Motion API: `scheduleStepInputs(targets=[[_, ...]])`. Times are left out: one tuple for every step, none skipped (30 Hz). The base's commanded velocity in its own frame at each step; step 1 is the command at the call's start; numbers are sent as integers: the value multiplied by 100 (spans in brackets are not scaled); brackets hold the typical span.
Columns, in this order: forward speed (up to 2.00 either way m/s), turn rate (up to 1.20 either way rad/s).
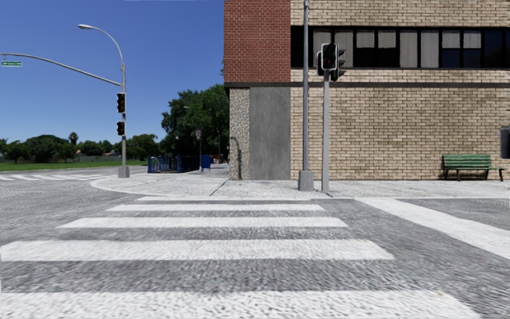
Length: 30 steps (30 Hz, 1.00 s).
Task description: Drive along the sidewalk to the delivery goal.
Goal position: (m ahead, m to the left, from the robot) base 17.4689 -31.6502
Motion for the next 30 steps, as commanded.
scheduleStepInputs(targets=[[200,-35],[200,-35],[200,-35],[200,-35],[200,-35],[200,-35],[200,-18],[200,0],[200,0],[200,0],[200,0],[200,0],[200,0],[200,0],[200,0],[200,0],[200,0],[200,0],[200,0],[200,0],[200,0],[200,0],[200,0],[200,0],[200,0],[200,0],[200,0],[200,0],[200,0],[200,0]])
